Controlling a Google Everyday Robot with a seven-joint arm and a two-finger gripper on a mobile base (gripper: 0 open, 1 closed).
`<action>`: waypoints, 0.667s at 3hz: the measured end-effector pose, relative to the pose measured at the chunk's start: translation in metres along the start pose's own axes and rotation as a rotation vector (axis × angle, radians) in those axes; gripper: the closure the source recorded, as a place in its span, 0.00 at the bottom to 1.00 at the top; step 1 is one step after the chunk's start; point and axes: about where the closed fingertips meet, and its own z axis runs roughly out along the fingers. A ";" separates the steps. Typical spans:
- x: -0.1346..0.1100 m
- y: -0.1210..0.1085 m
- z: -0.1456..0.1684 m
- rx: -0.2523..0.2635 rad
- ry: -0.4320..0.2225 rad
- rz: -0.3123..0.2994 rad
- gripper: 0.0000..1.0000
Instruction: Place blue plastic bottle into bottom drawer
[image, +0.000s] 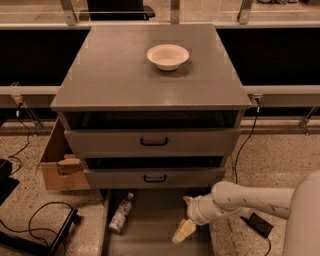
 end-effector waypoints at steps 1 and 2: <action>0.019 0.005 -0.059 0.033 0.180 0.059 0.00; 0.021 0.003 -0.120 0.105 0.354 0.074 0.00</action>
Offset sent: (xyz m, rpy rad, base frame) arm 0.0016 -0.1550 0.1931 -0.6739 0.0703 -0.2175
